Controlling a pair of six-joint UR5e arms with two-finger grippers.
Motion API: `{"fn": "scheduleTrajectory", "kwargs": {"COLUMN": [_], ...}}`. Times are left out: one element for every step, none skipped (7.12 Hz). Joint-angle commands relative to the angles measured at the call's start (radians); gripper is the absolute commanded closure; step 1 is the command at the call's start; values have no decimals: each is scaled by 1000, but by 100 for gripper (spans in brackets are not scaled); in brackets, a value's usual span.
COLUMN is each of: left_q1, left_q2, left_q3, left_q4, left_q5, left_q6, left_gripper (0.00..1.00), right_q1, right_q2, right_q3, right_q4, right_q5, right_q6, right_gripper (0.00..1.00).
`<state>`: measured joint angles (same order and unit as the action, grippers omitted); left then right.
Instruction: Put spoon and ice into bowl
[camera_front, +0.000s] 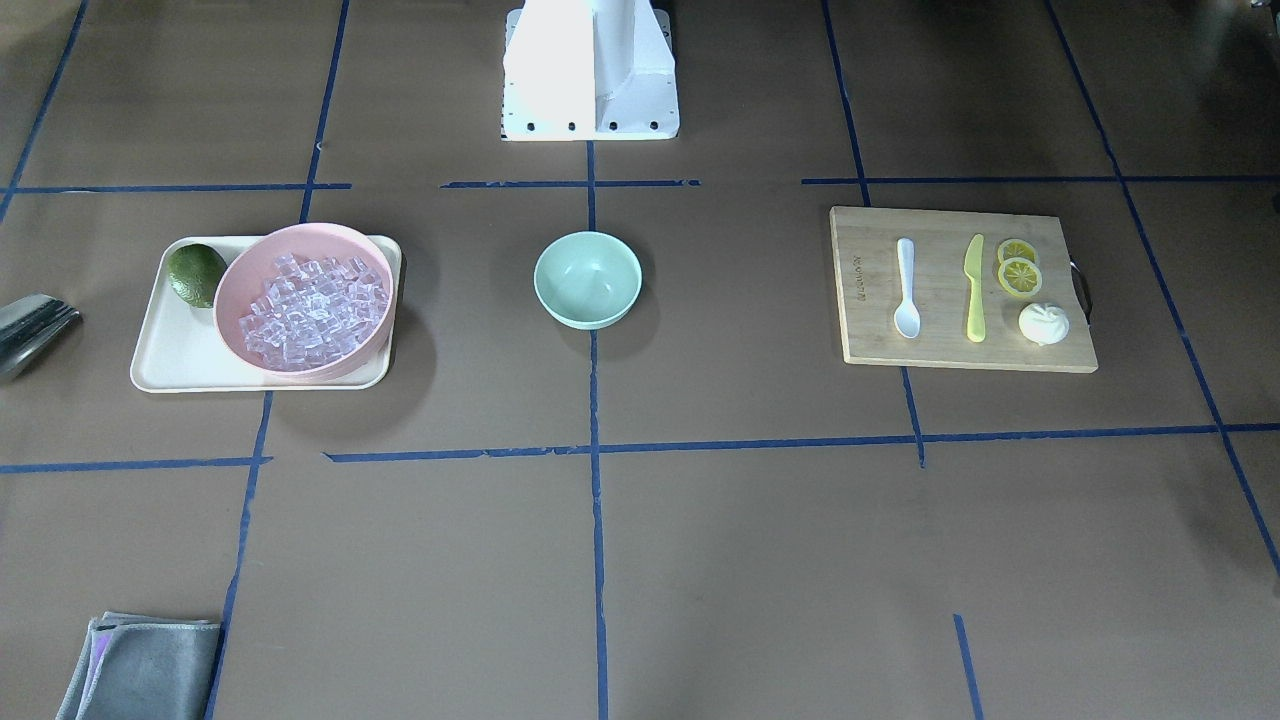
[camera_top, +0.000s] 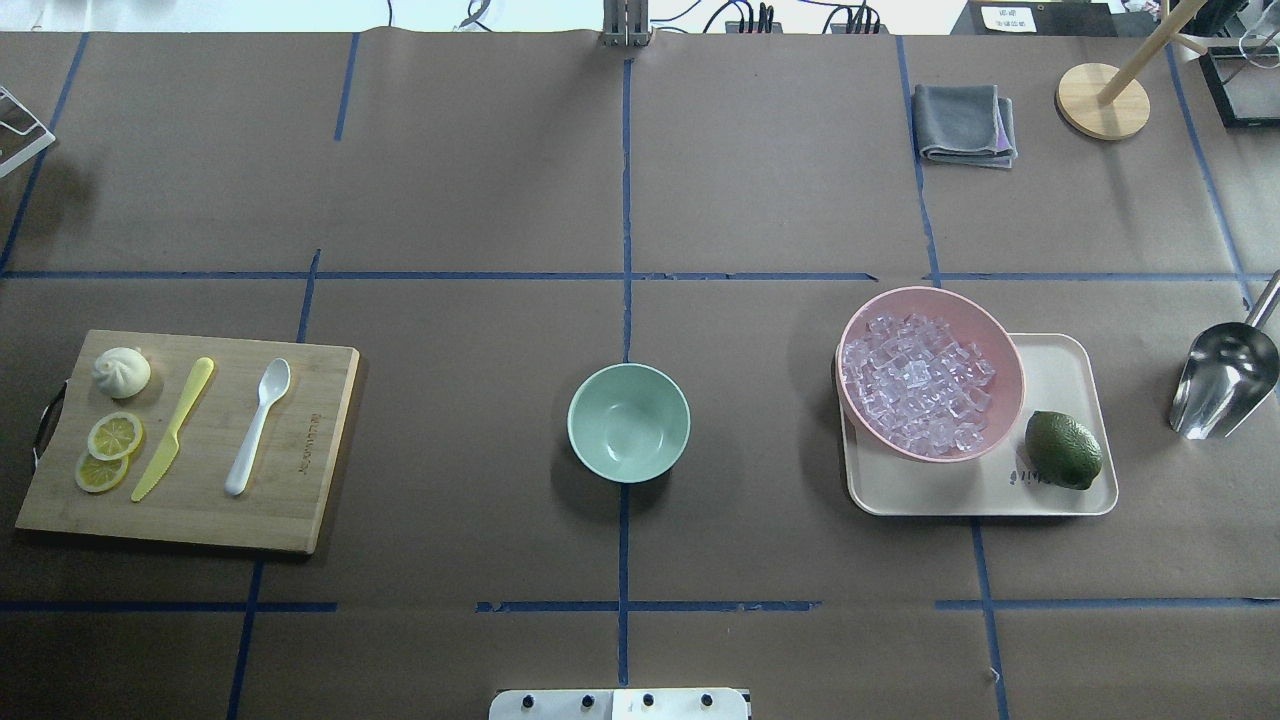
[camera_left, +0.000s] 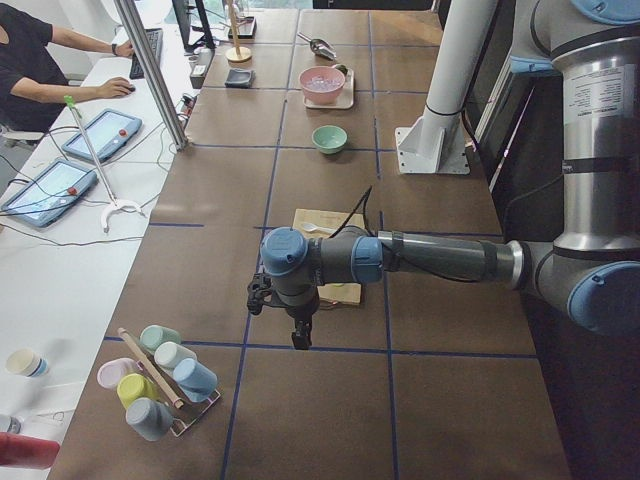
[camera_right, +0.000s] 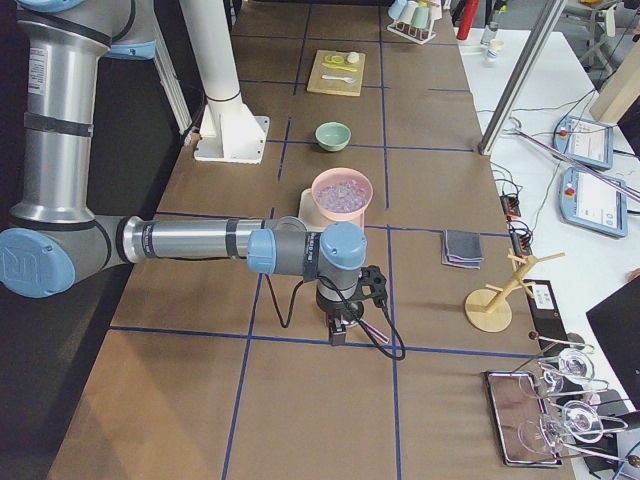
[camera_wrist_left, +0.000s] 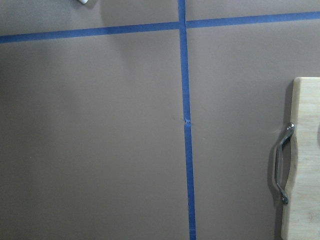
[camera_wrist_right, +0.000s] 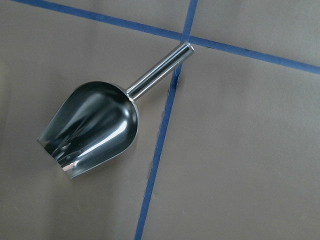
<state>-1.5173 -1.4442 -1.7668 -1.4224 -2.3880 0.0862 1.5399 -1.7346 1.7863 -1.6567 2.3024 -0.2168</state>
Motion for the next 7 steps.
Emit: {"fn": "scheduleTrajectory", "kwargs": {"left_q1": [34,125,205,311,409,502,596], "left_q2": [13,8,-4,-63,-83,-106,-158], "left_q3": [-11,-13,-43,-61,-78,-79,-60], "left_q4": [-79,-151,-224,-327,-419,-506,-519], "left_q5": [-182,-200,-194,-169,-99,15,117], "left_q6": [-9,-13,-137,-349,-528,-637,-742], "left_gripper": [0,0,0,0,0,0,0], "right_q1": [-3,-3,-7,-11,-11,-11,-11], "right_q2": [1,1,1,1,1,1,0], "right_q3": [2,10,10,10,10,10,10], "right_q4": [0,15,46,54,55,55,55], "right_q5": [2,5,5,6,8,25,37], "right_q6": [5,7,7,11,11,11,11], "right_gripper": [0,0,0,0,0,0,0]}}
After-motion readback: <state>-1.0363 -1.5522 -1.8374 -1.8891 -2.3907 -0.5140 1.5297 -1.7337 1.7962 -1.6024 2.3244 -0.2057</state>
